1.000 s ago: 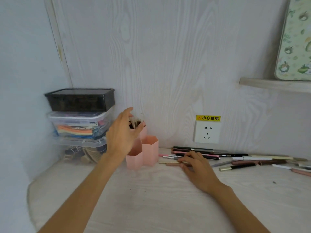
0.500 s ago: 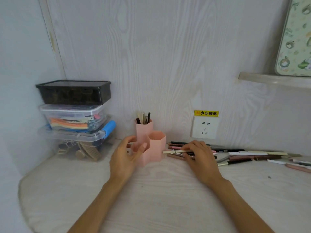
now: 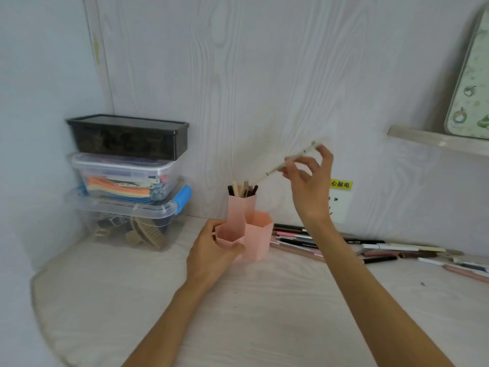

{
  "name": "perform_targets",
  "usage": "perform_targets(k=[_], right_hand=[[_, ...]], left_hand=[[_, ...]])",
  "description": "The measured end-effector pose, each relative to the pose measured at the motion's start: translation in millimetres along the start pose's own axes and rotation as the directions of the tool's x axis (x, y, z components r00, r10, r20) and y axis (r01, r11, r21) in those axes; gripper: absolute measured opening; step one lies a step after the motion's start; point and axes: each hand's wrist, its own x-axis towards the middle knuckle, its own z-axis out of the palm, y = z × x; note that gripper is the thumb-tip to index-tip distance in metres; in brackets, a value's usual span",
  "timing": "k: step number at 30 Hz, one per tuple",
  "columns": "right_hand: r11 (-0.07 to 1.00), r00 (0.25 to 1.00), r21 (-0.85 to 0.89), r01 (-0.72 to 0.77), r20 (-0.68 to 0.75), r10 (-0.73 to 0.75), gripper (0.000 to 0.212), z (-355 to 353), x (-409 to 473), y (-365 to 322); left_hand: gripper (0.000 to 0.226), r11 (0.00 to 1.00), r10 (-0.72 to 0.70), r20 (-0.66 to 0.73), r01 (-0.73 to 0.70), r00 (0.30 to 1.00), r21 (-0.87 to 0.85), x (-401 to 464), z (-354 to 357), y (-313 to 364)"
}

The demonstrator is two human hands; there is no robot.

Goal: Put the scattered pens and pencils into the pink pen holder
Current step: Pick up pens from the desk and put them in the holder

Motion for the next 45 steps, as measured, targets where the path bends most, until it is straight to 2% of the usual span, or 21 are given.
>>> perform_targets(k=[4,7,9,11,13,14,16,19,22,25,26,28,30,32,37,39,42,43,45], right_hand=[[0.952,0.984,-0.252,0.176,0.075,-0.162,0.069,34,7,5],[0.885,0.955,-0.383,0.263,0.23,-0.185,0.073,44,0,14],[0.858,0.942,-0.43,0.28,0.297,-0.158,0.068,45,-4,18],[0.805,0.939,-0.509,0.305,0.3,-0.166,0.053,44,-6,21],[0.703,0.925,-0.608,0.369,0.318,-0.21,0.029,42,-8,27],[0.654,0.914,-0.644,0.397,0.343,-0.217,0.027,40,-9,32],[0.617,0.899,-0.666,0.418,0.401,-0.175,0.037,34,-10,39],[0.695,0.869,-0.607,0.385,0.492,-0.052,0.038,17,-6,33],[0.775,0.905,-0.564,0.284,0.426,-0.021,0.035,-20,-12,30],[0.725,0.946,-0.674,0.142,0.309,0.102,0.011,-72,-33,52],[0.702,0.935,-0.707,0.087,0.301,0.186,0.005,-88,-40,61],[0.657,0.879,-0.753,0.041,0.34,0.334,0.009,-113,-50,74],[0.64,0.84,-0.768,0.038,0.371,0.395,0.013,-120,-51,76],[0.636,0.84,-0.77,0.053,0.379,0.388,0.013,-121,-50,77],[0.51,0.844,-0.82,0.258,0.448,0.294,0.011,-117,-51,78],[0.577,0.885,-0.793,0.198,0.397,0.242,0.01,-115,-50,72],[0.788,0.96,-0.615,-0.018,0.211,0.187,0.005,-105,-44,45],[0.829,0.96,-0.558,-0.034,0.212,0.181,0.007,-97,-42,32],[0.851,0.93,-0.526,0.018,0.322,0.179,0.006,-80,-42,4]], left_hand=[[0.053,1.0,-0.006,-0.003,0.006,1.0,-0.017,0,0,2],[0.055,1.0,-0.019,-0.009,0.019,1.0,-0.015,1,0,0],[0.056,1.0,-0.018,-0.009,0.018,1.0,-0.013,3,1,-1],[0.058,1.0,-0.017,-0.012,0.017,1.0,-0.005,3,2,-1],[0.059,1.0,-0.021,-0.014,0.021,1.0,0.0,4,3,-1],[0.059,1.0,-0.019,-0.013,0.019,1.0,-0.001,4,3,-2],[0.058,1.0,-0.009,-0.01,0.009,1.0,0.001,4,3,-2],[0.055,1.0,0.003,-0.004,-0.003,1.0,-0.002,3,2,-3],[0.053,1.0,0.006,0.009,-0.006,1.0,-0.015,3,1,-4],[0.052,1.0,0.004,0.008,-0.004,1.0,-0.022,3,1,-2],[0.052,1.0,0.004,0.007,-0.003,1.0,-0.019,2,1,-1],[0.055,1.0,0.005,0.01,-0.005,1.0,-0.007,1,3,1],[0.06,1.0,0.005,0.014,-0.005,1.0,-0.017,1,3,0],[0.06,0.999,0.006,0.017,-0.006,1.0,-0.031,-1,2,1],[0.066,1.0,0.009,0.024,-0.008,1.0,-0.025,-3,1,2],[0.067,1.0,0.01,0.026,-0.009,1.0,-0.013,-2,1,3],[0.063,1.0,0.013,0.029,-0.013,0.999,-0.008,-3,2,2],[0.064,1.0,0.014,0.027,-0.014,1.0,-0.008,-3,1,3],[0.067,1.0,0.005,0.026,-0.005,1.0,-0.008,-5,1,5]])
